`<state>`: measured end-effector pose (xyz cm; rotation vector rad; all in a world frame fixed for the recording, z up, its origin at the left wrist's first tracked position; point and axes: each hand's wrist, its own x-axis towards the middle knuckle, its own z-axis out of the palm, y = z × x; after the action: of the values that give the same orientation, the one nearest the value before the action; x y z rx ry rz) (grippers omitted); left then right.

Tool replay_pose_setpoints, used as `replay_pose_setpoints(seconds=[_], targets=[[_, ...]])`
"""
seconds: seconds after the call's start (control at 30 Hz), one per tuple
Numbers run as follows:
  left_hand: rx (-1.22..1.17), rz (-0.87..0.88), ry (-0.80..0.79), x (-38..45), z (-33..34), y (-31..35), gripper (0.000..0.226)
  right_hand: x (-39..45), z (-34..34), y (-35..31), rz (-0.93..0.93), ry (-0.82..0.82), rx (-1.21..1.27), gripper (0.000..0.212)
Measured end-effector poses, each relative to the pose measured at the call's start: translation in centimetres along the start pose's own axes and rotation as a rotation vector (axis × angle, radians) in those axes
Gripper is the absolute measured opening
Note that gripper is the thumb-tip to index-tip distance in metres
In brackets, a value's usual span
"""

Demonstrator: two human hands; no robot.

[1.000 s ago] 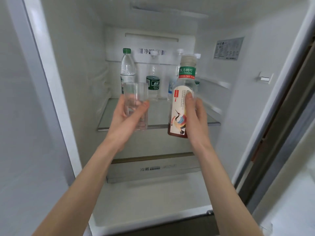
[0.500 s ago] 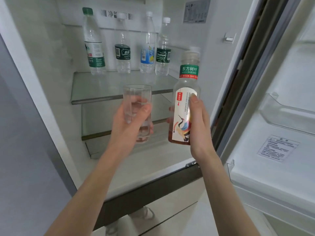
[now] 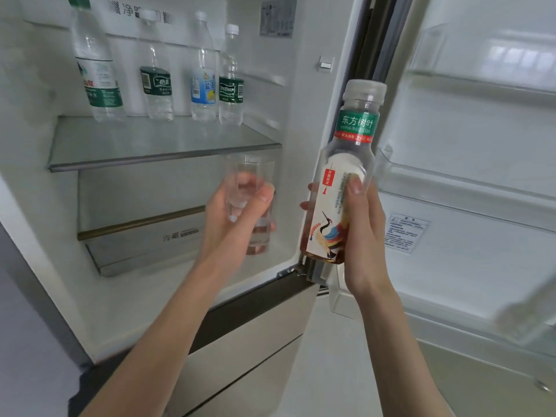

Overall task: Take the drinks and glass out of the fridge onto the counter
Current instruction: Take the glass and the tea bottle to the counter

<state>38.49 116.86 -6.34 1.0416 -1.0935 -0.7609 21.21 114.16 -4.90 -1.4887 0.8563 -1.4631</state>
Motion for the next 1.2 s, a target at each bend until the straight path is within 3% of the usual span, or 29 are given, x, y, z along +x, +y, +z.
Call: replay_pose_setpoints(seconds=[0.17, 0.37, 0.6, 0.73, 0.83, 0.9, 1.0, 1.1, 1.2], targets=[[-0.033, 0.047, -0.017, -2.3, 3.8, 0.7, 0.057, -1.9, -4.5, -1.2, -0.036, 0.06, -0.021, 0.058], [-0.133, 0.043, -0.115, -5.1, 9.2, 1.8, 0.047, -4.6, -10.2, -3.8, -0.061, 0.179, 0.0, 0.09], [-0.218, 0.083, -0.26, -9.3, 17.7, 2.2, 0.074, -9.5, -19.2, -6.4, -0.045, 0.329, -0.091, 0.081], [-0.263, 0.078, -0.319, -13.1, 23.3, 2.7, 0.053, -13.6, -24.5, -8.4, -0.057, 0.423, -0.139, 0.082], [-0.327, 0.056, -0.359, -15.7, 27.0, 2.9, 0.056, -16.2, -28.2, -9.7, -0.076, 0.496, -0.138, 0.084], [-0.384, 0.038, -0.404, -17.9, 30.0, 3.5, 0.061, -18.2, -31.1, -10.7, -0.098, 0.546, -0.173, 0.096], [-0.417, 0.049, -0.478, -21.0, 34.2, 4.4, 0.038, -21.2, -35.5, -12.2, -0.122, 0.576, -0.233, 0.115], [-0.446, 0.064, -0.558, -24.0, 38.4, 4.9, 0.038, -24.3, -39.6, -13.9, -0.138, 0.647, -0.239, 0.108], [-0.467, 0.073, -0.655, -26.8, 42.5, 5.8, 0.017, -27.0, -43.2, -15.6, -0.154, 0.714, -0.251, 0.105]])
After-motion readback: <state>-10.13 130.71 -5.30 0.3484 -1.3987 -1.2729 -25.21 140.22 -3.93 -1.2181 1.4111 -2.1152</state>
